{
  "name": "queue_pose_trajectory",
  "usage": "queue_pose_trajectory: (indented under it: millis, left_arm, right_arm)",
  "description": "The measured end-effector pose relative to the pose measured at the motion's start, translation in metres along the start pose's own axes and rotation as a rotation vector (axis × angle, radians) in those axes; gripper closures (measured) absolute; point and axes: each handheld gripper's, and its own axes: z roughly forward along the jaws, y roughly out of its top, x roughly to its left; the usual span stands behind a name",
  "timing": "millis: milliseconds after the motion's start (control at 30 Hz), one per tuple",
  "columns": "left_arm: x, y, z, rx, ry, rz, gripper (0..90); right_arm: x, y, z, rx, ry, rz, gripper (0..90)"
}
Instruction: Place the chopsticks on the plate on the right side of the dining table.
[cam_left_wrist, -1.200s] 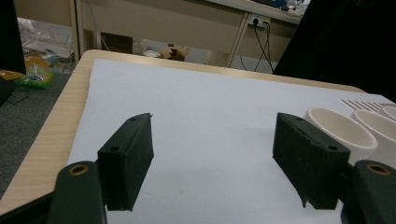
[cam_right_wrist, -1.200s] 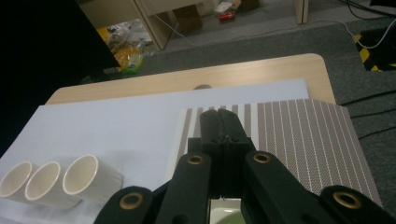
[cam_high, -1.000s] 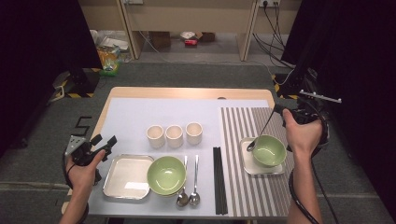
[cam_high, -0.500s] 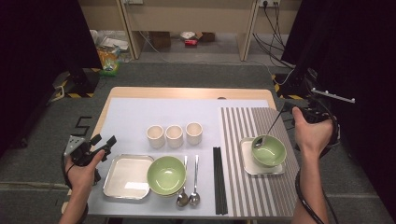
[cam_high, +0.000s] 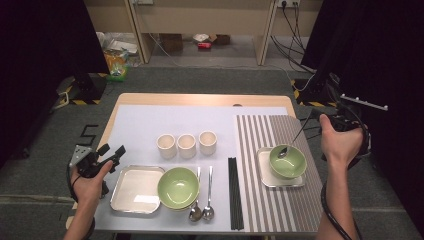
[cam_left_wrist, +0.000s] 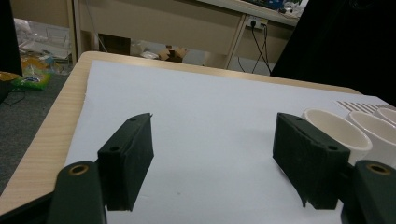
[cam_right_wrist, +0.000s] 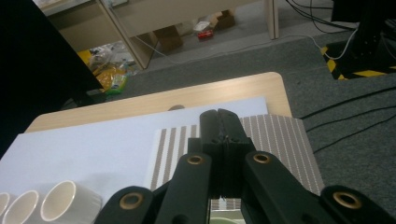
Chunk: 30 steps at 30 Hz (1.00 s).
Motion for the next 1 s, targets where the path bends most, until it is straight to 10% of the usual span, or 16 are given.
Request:
queue_pose_trajectory:
  millis: [1000]
  left_arm:
    - [0.002,-0.002,0.0,0.005,0.006,-0.005,28.1]
  right_arm:
    - [-0.026,-0.038,0.024,0.029,-0.059,-0.013,90.0]
